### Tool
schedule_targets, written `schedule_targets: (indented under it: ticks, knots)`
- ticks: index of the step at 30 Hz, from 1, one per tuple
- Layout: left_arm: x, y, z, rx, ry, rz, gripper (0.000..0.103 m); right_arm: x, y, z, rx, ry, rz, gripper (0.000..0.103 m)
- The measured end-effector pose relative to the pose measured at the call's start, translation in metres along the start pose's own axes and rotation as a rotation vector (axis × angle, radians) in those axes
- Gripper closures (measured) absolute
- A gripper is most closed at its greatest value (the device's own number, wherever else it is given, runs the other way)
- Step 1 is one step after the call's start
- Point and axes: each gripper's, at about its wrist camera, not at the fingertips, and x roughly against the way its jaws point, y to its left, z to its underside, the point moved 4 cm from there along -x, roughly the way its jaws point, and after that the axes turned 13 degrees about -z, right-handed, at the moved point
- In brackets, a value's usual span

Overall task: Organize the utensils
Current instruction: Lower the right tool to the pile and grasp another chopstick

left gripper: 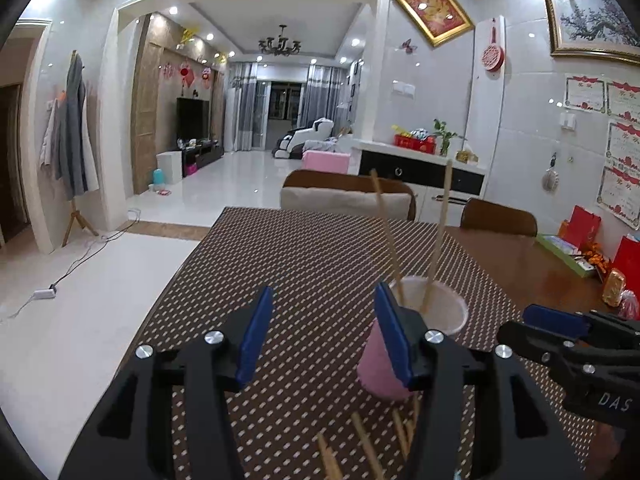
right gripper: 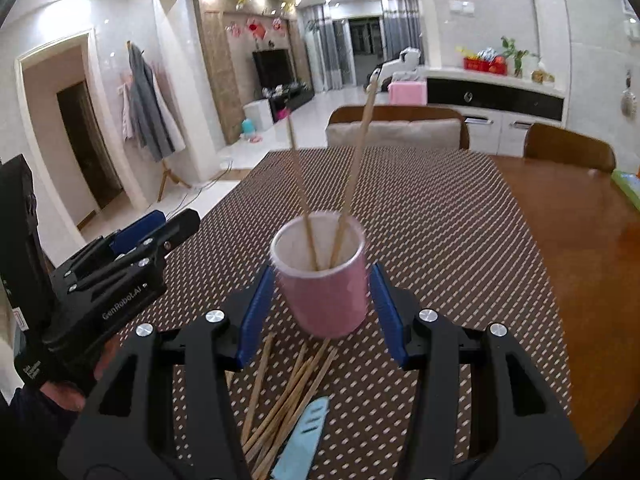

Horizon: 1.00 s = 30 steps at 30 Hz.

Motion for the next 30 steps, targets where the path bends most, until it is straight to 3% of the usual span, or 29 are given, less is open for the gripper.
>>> schedule_targets:
  ticks: [8,14,18,26,30]
  knots:
    - [0.001,0.028,0.023,-0.005,0.050,-0.030,0.050,-0.030,0.021,0.026,-0.011,0.126,-0.094,0.053]
    - [-0.008,0.041,0.038,-0.008,0.112,-0.040,0.050,-0.056,0.027,0.041,-0.022,0.230,-0.118,0.054]
    - [-0.016,0.048,0.048,-0.013,0.145,-0.052,0.050,-0.076,0.033,0.052,0.026,0.302,-0.077,0.068]
    - [-0.025,0.060,0.063,-0.009,0.198,-0.054,0.049,-0.109,0.036,0.076,0.096,0.393,0.021,0.068]
    - [-0.032,0.065,0.069,-0.002,0.224,-0.064,0.049,-0.121,0.033,0.091,0.097,0.446,0.064,0.073]
